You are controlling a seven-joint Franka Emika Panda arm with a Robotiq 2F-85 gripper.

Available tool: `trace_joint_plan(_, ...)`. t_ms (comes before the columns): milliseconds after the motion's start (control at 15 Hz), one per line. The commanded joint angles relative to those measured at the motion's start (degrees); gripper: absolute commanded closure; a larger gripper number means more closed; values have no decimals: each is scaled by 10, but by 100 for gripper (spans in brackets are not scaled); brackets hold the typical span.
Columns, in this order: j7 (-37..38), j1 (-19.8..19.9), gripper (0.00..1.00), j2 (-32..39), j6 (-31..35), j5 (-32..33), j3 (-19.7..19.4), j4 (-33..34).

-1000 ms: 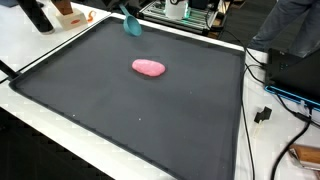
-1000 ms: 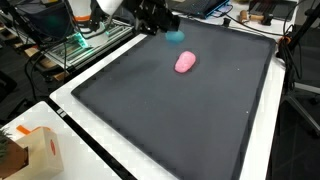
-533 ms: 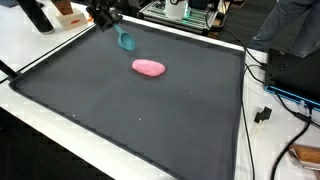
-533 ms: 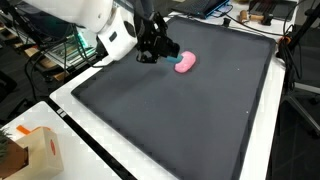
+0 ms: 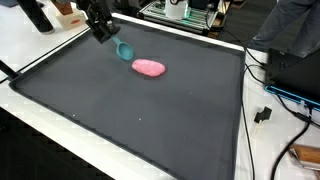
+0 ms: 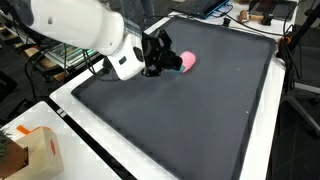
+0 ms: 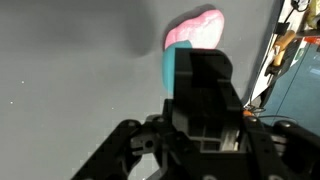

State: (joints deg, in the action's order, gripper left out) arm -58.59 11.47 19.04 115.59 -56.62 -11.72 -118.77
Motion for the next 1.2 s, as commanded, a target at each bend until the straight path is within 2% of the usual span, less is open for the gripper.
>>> trace_joint_plan(0,4,18,75,15,2,-10,15,16)
trace_joint_plan(733,62,-6,75,-21,89,29,30,-7)
trace_joint_plan(1133,132,-31,75,-66,111,99,49,-28)
